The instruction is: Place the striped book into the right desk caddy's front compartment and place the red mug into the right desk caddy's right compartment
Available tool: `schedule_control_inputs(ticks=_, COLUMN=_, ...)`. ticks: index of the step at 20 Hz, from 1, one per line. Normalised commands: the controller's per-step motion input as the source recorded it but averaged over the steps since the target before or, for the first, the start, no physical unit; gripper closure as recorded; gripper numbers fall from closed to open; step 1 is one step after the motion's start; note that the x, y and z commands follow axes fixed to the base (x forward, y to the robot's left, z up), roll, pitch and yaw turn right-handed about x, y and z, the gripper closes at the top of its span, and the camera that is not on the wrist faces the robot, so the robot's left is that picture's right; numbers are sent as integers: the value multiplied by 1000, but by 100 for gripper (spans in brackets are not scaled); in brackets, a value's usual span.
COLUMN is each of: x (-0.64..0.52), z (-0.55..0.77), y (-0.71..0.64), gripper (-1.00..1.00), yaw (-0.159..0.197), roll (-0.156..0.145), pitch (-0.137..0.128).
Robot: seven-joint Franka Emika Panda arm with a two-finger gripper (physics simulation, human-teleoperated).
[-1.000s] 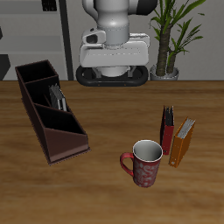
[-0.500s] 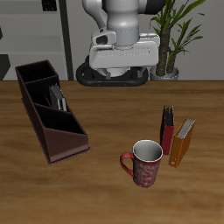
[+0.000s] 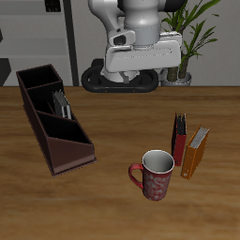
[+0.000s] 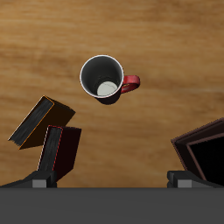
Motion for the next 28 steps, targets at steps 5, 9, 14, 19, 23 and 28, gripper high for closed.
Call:
schedule_control_inputs(ticks=5, x=172, z=142, y=76, gripper=-100, yaw=8, roll=-12, pitch=-10)
schedule_control_inputs(ticks=9, x=41, z=39, y=13, gripper=-100, yaw=5, roll=-6, pitch=-7)
schedule_control_inputs(ticks=14, x=405, z=32, y=164, gripper=-100, yaw=127, roll=23, pitch=3)
schedule_control_inputs(ticks=19, x=141, z=4, y=-24, gripper=-100, yaw=-7, roll=-8, pitch=5)
schedule_control_inputs(ticks=23, x=534, z=-13, y=-78, gripper=-100, yaw=13, roll=-56, pitch=-40)
schedule_control_inputs(ticks=28, x=264, z=-29, y=2, gripper=-100, yaw=-6, roll=-16, pitch=-33)
